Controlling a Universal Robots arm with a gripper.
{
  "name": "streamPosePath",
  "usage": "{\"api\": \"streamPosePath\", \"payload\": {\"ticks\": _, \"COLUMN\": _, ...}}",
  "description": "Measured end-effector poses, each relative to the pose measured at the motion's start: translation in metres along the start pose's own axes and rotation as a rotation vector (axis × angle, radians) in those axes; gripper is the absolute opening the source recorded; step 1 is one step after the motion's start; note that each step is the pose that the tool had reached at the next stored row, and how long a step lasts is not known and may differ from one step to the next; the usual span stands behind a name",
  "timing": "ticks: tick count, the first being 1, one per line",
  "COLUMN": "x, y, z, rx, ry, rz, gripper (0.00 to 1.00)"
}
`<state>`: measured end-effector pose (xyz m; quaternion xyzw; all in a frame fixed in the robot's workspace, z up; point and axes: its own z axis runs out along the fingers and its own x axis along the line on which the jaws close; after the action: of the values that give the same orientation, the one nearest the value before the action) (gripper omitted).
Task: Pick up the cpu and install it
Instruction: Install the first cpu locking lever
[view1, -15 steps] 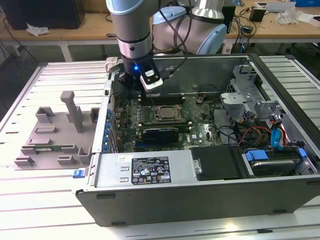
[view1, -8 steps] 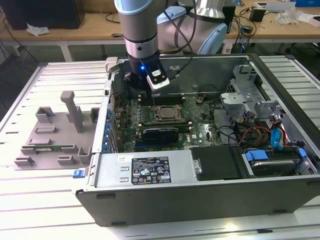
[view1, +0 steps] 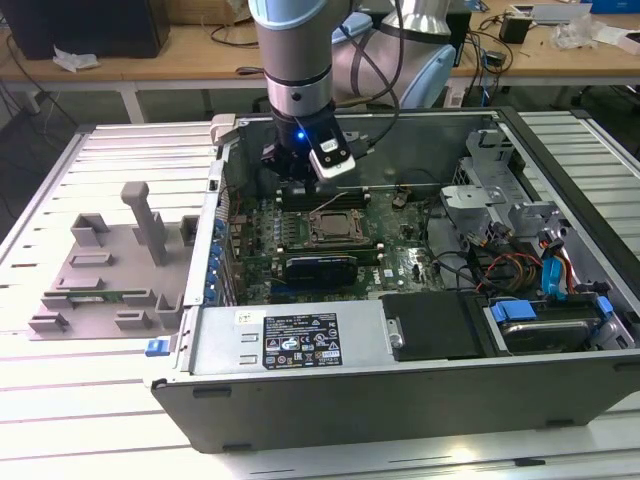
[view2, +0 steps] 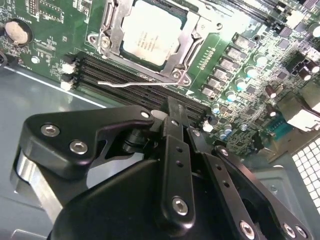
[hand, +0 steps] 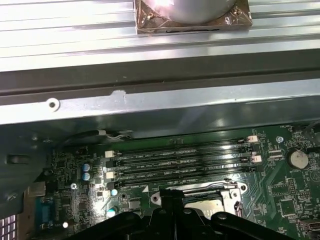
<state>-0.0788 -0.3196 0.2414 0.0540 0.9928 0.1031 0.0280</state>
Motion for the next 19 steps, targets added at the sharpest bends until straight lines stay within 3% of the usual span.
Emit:
{"api": "streamPosePath", "payload": {"ticks": 2, "x": -0.0001, "y": 0.0001, "z": 0.0002, "rx": 0.0003, "ry": -0.0003, "rz": 0.0, "gripper": 0.11}}
{"api": "streamPosePath", "payload": {"ticks": 4, "x": -0.0017, "y": -0.0003, "z": 0.0027, "rx": 0.0078, "ry": -0.0017, "rz": 0.003, "gripper": 0.11}}
{"api": "streamPosePath", "payload": {"ticks": 6, "x": -0.007, "y": -0.0005, "z": 0.0067, "rx": 0.0167, "ry": -0.0033, "rz": 0.006, "gripper": 0.11}}
{"api": "streamPosePath", "payload": {"ticks": 11, "x": -0.0197, "y": 0.0007, "z": 0.0097, "rx": 0.025, "ry": -0.0043, "rz": 0.006, "gripper": 0.11}}
{"api": "streamPosePath", "payload": {"ticks": 15, "x": -0.0314, "y": 0.0055, "z": 0.0131, "rx": 0.0386, "ry": -0.006, "rz": 0.006, "gripper": 0.11}}
{"api": "streamPosePath", "payload": {"ticks": 19, "x": -0.0342, "y": 0.0143, "z": 0.0175, "rx": 0.0402, "ry": -0.0062, "rz": 0.006, "gripper": 0.11}}
